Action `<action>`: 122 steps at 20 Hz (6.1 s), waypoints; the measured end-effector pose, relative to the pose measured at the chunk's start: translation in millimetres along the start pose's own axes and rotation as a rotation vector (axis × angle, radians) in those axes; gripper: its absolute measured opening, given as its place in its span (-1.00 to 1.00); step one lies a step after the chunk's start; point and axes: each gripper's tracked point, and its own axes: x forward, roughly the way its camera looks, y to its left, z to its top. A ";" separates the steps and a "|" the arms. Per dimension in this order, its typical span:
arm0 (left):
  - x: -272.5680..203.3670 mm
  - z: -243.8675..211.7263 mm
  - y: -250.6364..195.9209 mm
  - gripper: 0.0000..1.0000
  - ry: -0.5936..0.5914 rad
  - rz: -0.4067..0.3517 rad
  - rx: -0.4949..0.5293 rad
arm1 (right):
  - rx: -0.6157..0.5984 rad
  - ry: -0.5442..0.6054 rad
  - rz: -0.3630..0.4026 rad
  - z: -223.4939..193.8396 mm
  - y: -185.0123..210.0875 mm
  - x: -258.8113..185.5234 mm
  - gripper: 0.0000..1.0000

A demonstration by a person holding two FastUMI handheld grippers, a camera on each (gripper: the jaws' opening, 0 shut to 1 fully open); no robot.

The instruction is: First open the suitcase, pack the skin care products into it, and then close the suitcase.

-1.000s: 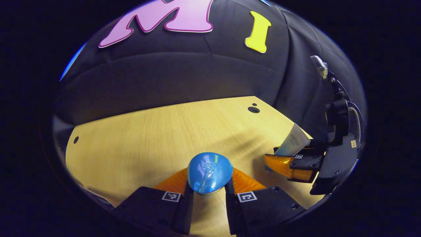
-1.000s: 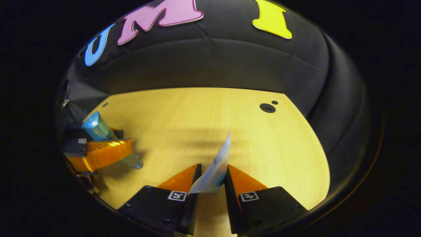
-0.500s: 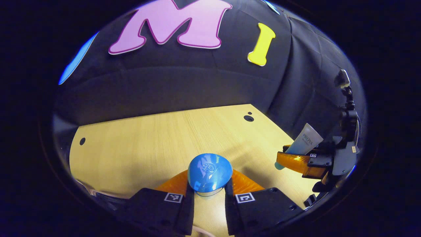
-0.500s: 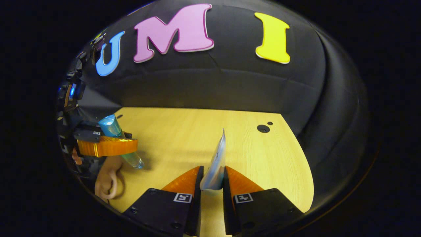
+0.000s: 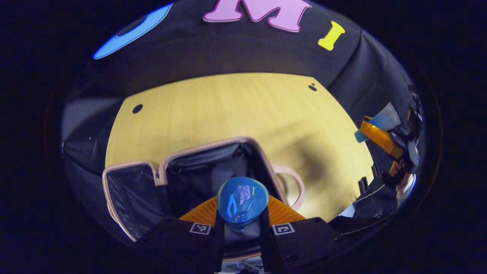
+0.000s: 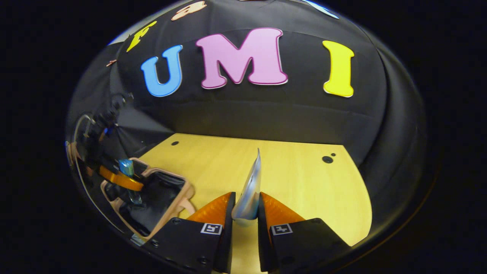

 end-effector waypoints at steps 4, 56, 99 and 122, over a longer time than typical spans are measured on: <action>38.2 -74.6 18.0 -0.13 0.181 0.044 -0.073 | 0.002 0.022 0.028 -10.2 32.5 -14.2 -0.37; -70.1 -155.1 363.3 0.67 -0.113 0.349 -0.760 | 0.115 0.637 0.239 -90.8 270.3 12.4 0.96; -244.5 37.3 95.5 -0.87 -0.467 0.230 -0.222 | 0.224 0.369 0.327 -7.9 141.4 -73.9 0.95; 14.0 17.2 -197.1 -0.73 -0.057 -0.184 -0.114 | 0.286 0.233 0.204 -11.9 -11.3 -139.4 0.94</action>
